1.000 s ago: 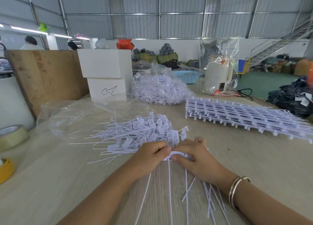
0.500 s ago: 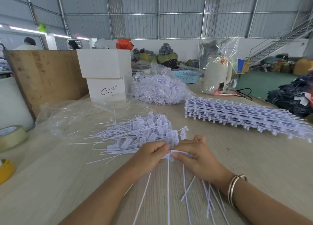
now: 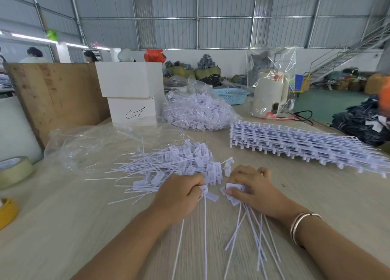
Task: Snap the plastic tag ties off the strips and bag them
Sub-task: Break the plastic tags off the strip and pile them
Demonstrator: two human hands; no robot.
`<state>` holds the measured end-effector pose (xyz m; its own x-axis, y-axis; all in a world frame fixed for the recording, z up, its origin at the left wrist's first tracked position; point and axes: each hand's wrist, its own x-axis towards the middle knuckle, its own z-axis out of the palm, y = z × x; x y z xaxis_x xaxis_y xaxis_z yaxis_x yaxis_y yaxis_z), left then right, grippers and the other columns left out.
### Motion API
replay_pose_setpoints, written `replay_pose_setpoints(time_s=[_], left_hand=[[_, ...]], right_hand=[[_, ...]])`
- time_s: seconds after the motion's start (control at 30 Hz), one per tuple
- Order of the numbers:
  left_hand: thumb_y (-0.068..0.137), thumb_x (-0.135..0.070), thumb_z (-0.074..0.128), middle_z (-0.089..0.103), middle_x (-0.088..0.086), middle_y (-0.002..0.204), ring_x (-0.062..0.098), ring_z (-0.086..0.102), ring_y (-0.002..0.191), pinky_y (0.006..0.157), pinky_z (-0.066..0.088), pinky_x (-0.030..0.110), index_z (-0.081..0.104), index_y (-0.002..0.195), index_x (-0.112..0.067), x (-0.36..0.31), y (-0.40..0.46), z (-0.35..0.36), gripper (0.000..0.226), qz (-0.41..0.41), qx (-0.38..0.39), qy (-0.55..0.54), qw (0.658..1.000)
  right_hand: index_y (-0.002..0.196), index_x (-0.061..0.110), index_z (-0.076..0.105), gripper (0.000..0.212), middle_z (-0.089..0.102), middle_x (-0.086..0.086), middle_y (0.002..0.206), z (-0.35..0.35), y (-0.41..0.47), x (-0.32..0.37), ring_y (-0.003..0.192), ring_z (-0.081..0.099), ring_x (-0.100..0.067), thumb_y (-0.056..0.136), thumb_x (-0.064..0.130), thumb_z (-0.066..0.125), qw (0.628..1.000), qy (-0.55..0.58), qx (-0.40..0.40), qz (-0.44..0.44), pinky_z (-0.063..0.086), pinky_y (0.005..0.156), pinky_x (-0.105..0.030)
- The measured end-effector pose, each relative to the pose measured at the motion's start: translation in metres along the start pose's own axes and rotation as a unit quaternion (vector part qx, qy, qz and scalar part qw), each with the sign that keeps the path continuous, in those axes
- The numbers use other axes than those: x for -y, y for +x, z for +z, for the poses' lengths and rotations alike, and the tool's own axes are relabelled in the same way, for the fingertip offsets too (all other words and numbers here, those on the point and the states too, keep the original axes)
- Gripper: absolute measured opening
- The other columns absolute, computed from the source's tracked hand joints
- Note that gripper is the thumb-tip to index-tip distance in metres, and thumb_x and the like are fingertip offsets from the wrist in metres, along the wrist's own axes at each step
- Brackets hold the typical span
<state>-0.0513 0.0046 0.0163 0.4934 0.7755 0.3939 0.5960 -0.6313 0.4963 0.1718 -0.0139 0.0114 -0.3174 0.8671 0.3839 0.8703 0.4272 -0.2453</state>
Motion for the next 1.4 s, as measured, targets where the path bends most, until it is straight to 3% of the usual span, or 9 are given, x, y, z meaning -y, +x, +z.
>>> replay_pose_setpoints(time_s=[0.17, 0.3, 0.4, 0.5, 0.67, 0.87, 1.07, 1.33, 1.4], left_hand=[[0.091, -0.012, 0.041, 0.043, -0.007, 0.060, 0.019, 0.043, 0.060, 0.058, 0.022, 0.020, 0.049, 0.079, -0.022, -0.004, 0.001, 0.002, 0.017, 0.045, 0.024, 0.097, 0.994], [0.093, -0.014, 0.040, 0.045, -0.013, 0.070, 0.006, 0.043, 0.065, 0.069, 0.025, 0.022, 0.041, 0.118, -0.026, -0.003, 0.003, 0.005, 0.028, 0.054, -0.002, 0.080, 0.995], [0.096, -0.012, 0.042, 0.042, -0.016, 0.068, -0.001, 0.043, 0.064, 0.063, 0.028, 0.021, 0.037, 0.125, -0.022, -0.007, 0.004, 0.010, 0.032, 0.055, 0.001, -0.001, 0.998], [0.096, -0.010, 0.043, 0.045, -0.017, 0.072, -0.005, 0.047, 0.067, 0.062, 0.032, 0.013, 0.039, 0.123, -0.019, -0.011, 0.002, 0.015, 0.028, 0.061, 0.000, -0.055, 0.997], [0.097, -0.022, 0.044, 0.043, -0.019, 0.078, 0.002, 0.045, 0.069, 0.059, 0.030, 0.015, 0.051, 0.101, -0.023, -0.012, 0.001, 0.017, 0.008, 0.059, -0.030, 0.013, 0.998], [0.095, -0.037, 0.045, 0.048, -0.004, 0.058, 0.012, 0.047, 0.054, 0.053, 0.030, 0.027, 0.051, 0.075, -0.017, -0.006, 0.001, 0.017, 0.029, 0.044, -0.020, 0.058, 0.997], [0.094, -0.035, 0.052, 0.044, -0.011, 0.053, 0.004, 0.043, 0.051, 0.050, 0.026, 0.018, 0.053, 0.071, -0.031, -0.004, 0.001, 0.020, 0.023, 0.059, 0.028, -0.029, 0.997], [0.089, -0.041, 0.059, 0.055, -0.028, 0.055, -0.011, 0.049, 0.052, 0.052, 0.034, 0.007, 0.054, 0.078, -0.038, -0.001, 0.001, 0.015, 0.012, -0.041, 0.043, -0.155, 0.986], [0.087, -0.046, 0.059, 0.051, -0.020, 0.053, -0.005, 0.044, 0.049, 0.050, 0.030, 0.011, 0.050, 0.073, -0.033, 0.001, 0.002, 0.017, 0.021, -0.048, 0.024, -0.136, 0.989]], right_hand=[[0.115, 0.048, 0.060, 0.028, 0.042, 0.032, 0.104, -0.003, 0.000, -0.001, 0.106, 0.039, 0.003, 0.088, 0.047, 0.056, 0.999, -0.047, 0.021, -0.004, 0.013, 0.087, -0.031], [0.111, 0.042, 0.065, 0.036, 0.053, 0.027, 0.103, -0.007, -0.001, 0.012, 0.104, 0.045, 0.003, 0.087, 0.060, 0.046, 0.996, -0.037, -0.069, -0.037, 0.014, 0.097, -0.035], [0.103, 0.039, 0.066, 0.047, 0.055, 0.026, 0.092, 0.000, -0.001, 0.032, 0.096, 0.044, 0.009, 0.086, 0.063, 0.029, 0.994, 0.007, -0.102, -0.043, 0.014, 0.096, -0.033], [0.099, 0.035, 0.062, 0.031, 0.047, 0.028, 0.082, 0.007, 0.000, 0.037, 0.085, 0.038, 0.017, 0.093, 0.054, 0.038, 0.997, 0.006, -0.057, -0.041, 0.013, 0.097, -0.030], [0.090, 0.025, 0.061, 0.019, 0.055, 0.016, 0.081, 0.004, 0.000, 0.025, 0.085, 0.048, 0.004, 0.096, 0.035, 0.046, 0.998, 0.049, -0.043, -0.020, 0.016, 0.093, -0.028], [0.079, 0.027, 0.054, 0.016, 0.053, 0.011, 0.077, 0.005, -0.001, 0.027, 0.083, 0.051, 0.000, 0.095, 0.025, 0.051, 0.993, 0.114, -0.044, 0.004, 0.016, 0.094, -0.026], [0.073, 0.020, 0.062, 0.036, 0.058, -0.001, 0.072, 0.000, -0.003, 0.029, 0.078, 0.052, -0.007, 0.084, 0.053, 0.054, 0.980, 0.200, 0.005, -0.017, 0.022, 0.096, -0.035], [0.069, 0.043, 0.054, 0.012, 0.053, 0.015, 0.063, -0.001, 0.000, 0.033, 0.070, 0.054, 0.000, 0.080, 0.047, 0.053, 0.974, 0.225, -0.029, -0.022, 0.024, 0.092, -0.035], [0.072, 0.044, 0.054, 0.009, 0.054, 0.015, 0.065, -0.001, -0.001, 0.034, 0.072, 0.054, 0.001, 0.080, 0.047, 0.052, 0.974, 0.225, -0.028, -0.016, 0.023, 0.094, -0.037]])
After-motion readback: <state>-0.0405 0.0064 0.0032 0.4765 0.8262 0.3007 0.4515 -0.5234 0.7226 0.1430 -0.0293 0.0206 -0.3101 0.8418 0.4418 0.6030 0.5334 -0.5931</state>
